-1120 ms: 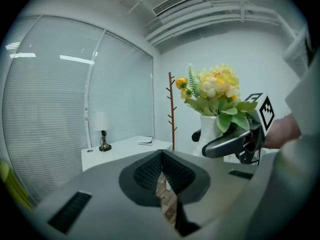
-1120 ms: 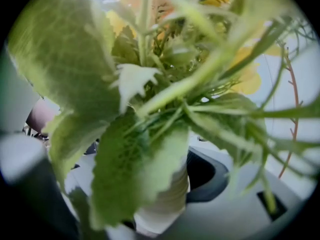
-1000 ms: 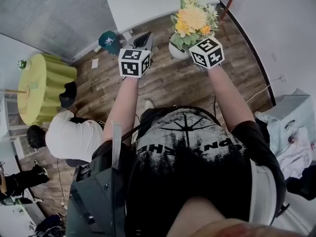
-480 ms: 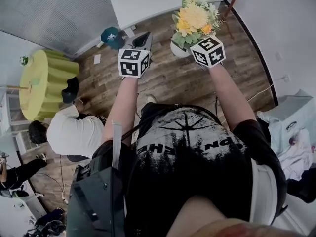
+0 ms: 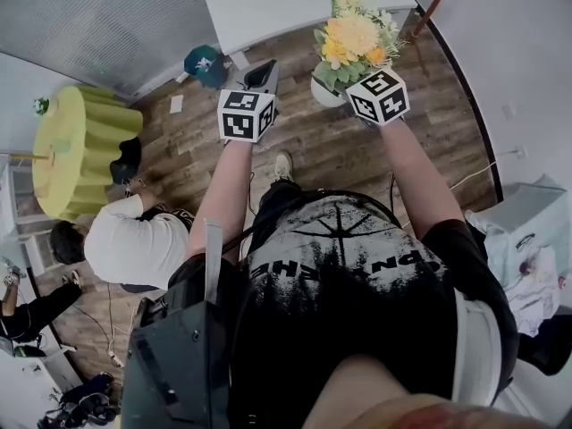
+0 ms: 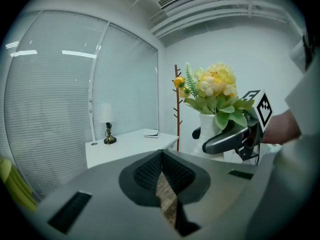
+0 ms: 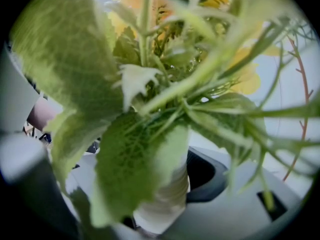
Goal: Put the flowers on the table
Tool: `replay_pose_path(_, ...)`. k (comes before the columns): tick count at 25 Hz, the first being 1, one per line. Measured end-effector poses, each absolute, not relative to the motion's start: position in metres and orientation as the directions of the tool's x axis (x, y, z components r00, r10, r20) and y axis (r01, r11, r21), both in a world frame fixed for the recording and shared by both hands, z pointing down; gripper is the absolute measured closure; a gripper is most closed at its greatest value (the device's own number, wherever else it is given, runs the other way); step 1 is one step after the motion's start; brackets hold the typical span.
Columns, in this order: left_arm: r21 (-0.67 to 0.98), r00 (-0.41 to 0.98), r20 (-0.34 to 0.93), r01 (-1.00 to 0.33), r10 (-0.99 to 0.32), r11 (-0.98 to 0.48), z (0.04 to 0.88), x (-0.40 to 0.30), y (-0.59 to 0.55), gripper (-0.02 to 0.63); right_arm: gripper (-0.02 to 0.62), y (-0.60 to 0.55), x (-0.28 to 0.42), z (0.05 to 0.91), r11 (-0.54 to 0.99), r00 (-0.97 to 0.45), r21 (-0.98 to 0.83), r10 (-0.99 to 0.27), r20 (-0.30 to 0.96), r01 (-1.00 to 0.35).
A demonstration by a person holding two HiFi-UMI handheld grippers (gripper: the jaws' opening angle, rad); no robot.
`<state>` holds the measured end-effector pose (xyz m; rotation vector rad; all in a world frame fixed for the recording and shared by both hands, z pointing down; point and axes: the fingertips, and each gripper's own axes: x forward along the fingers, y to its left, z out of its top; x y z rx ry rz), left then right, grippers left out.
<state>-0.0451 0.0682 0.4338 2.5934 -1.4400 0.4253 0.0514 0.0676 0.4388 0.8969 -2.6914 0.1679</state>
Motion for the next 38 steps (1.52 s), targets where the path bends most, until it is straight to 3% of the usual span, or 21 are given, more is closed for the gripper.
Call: replay_pose_path(38, 0.004, 0.604, 0.314, -0.773, -0.733, -0.635, 0.452, -0.162, -0.149, 0.594, 0.313, -0.137, -0.061, 0.447, 0.709, -0.664, 0.015, -0.667, 0.338, -0.705)
